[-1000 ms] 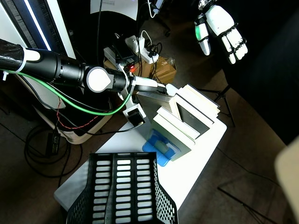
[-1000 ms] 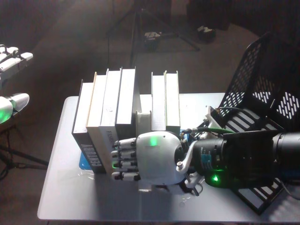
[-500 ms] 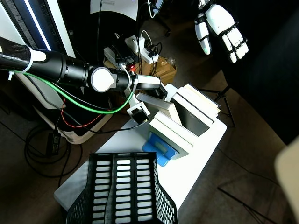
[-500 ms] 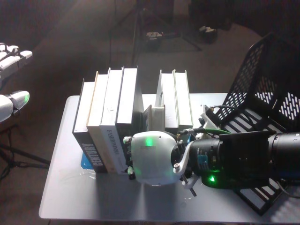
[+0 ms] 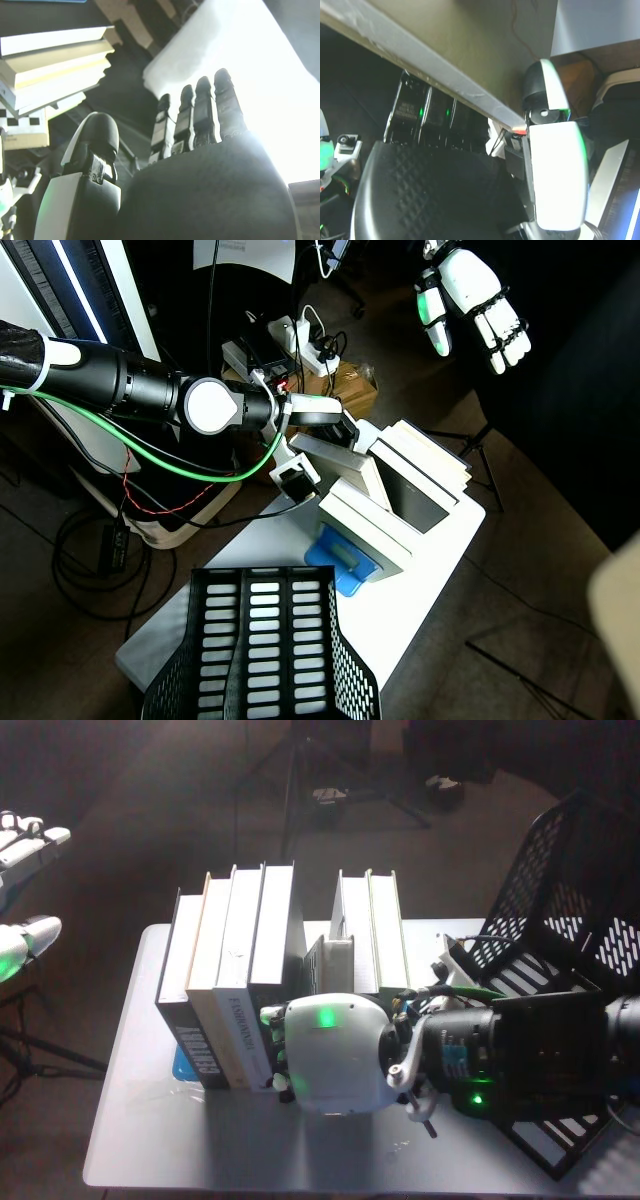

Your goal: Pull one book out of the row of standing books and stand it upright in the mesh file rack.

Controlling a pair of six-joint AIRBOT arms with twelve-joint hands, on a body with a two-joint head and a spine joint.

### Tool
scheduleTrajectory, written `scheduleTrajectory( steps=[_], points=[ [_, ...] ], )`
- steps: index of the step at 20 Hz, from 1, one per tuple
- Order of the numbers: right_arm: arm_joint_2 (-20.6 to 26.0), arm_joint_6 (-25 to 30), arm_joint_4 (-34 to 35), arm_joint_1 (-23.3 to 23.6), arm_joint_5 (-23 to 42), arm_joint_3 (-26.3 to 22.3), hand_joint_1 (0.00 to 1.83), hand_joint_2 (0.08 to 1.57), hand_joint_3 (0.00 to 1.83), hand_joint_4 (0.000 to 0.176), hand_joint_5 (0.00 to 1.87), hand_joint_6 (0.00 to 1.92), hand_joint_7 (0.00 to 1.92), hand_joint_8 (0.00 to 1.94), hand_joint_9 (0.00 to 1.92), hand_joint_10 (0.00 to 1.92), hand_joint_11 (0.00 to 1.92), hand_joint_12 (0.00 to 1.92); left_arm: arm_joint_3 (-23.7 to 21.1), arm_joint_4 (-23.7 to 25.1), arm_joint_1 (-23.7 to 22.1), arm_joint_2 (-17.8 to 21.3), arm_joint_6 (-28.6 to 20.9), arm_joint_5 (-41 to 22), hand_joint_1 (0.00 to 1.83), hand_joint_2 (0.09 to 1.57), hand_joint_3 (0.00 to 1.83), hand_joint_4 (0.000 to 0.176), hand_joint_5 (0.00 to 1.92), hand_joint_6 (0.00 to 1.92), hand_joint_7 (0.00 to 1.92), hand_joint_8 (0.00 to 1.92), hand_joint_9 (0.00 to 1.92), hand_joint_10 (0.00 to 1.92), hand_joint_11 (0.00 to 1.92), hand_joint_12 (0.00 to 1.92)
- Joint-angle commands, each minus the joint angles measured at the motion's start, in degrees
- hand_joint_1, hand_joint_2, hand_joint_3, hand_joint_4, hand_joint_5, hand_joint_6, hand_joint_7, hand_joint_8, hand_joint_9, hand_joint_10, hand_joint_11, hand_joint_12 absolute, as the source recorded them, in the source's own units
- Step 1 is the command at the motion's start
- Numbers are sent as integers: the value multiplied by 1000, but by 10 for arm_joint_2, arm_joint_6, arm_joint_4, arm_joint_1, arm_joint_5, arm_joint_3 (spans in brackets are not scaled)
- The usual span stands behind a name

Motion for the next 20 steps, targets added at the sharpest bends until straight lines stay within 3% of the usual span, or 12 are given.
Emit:
scheduleTrajectory(
  steps=[1, 4, 5, 6, 7, 9, 11, 12, 13, 16, 17, 20],
  points=[
    [16, -2, 6, 6, 18, -5, 1235, 1145, 0, 0, 810, 1160, 1066, 986, 1001, 923, 648, 1477, 0, -3, -3, 7, -1, -74, 412, 1454, 0, 42, 112, 7, 42, 2, 12, 4, 0, 0],
    [45, 0, 6, 11, 27, -32, 1241, 1122, 0, 0, 846, 1164, 1116, 875, 1000, 944, 688, 1548, -2, -3, -3, 7, -2, -74, 481, 1438, 0, 29, 135, 12, 58, 5, 38, 14, 0, 0],
    [57, 0, 6, 14, 31, -43, 1354, 1105, 0, 0, 865, 1111, 1154, 782, 930, 1127, 704, 1558, -2, -3, -3, 7, -2, -73, 491, 1432, 0, 28, 146, 15, 68, 8, 49, 17, 8, 4],
    [67, 0, 6, 16, 36, -53, 1280, 1090, 0, 0, 911, 1044, 1181, 762, 964, 1071, 709, 1584, -3, -2, -3, 7, -2, -73, 523, 1417, 8, 17, 163, 12, 83, 7, 73, 3, 4, 204],
    [77, 0, 6, 18, 40, -61, 1280, 1090, 0, 0, 911, 1044, 1181, 762, 964, 1071, 709, 1584, -3, -2, -3, 7, -2, -73, 523, 1417, 8, 17, 163, 12, 83, 7, 73, 3, 4, 204],
    [96, 0, 3, 23, 48, -79, 1369, 1127, 5, 0, 789, 1193, 1073, 867, 878, 1273, 659, 1619, -4, -2, -3, 7, -2, -73, 540, 1419, 0, 14, 173, 4, 86, 0, 76, 0, 0, 371],
    [116, 80, -72, 37, 57, -92, 1365, 1143, 4, 0, 790, 1287, 1011, 905, 849, 1311, 597, 1646, -6, -2, -3, 7, -2, -73, 611, 1402, 0, 16, 193, 5, 109, 1, 92, 5, 0, 423],
    [124, 132, -121, 46, 61, -96, 1356, 1166, 6, 0, 765, 1360, 958, 956, 795, 1376, 566, 1671, -6, -2, -3, 7, -2, -73, 573, 1417, 0, 29, 177, 1, 83, 0, 55, 0, 0, 325],
    [135, 155, -145, 50, 66, -105, 1364, 1156, 0, 0, 815, 1234, 946, 979, 838, 1378, 650, 1669, -6, -2, -3, 7, -2, -72, 410, 1465, 7, 53, 133, 2, 26, 2, 2, 0, 0, 146],
    [167, 223, -205, 64, 84, -124, 1353, 1182, 8, 0, 752, 1311, 895, 1086, 781, 1461, 638, 1718, -7, -2, -3, 7, -2, -71, 361, 1480, 4, 53, 127, 1, 17, 0, 0, 0, 0, 111],
    [174, 235, -217, 72, 85, -128, 1352, 1182, 0, 0, 753, 1328, 911, 1049, 786, 1436, 604, 1669, -7, -2, -3, 7, -2, -69, 411, 1473, 0, 39, 156, 7, 29, 1, 0, 0, 0, 22],
    [202, 251, -219, 83, 102, -143, 1339, 1220, 6, 0, 651, 1425, 849, 1204, 733, 1525, 675, 1728, -8, -2, -3, 6, -2, -70, 387, 1468, 0, 39, 151, 3, 36, 2, 0, 0, 0, 0]
  ],
)
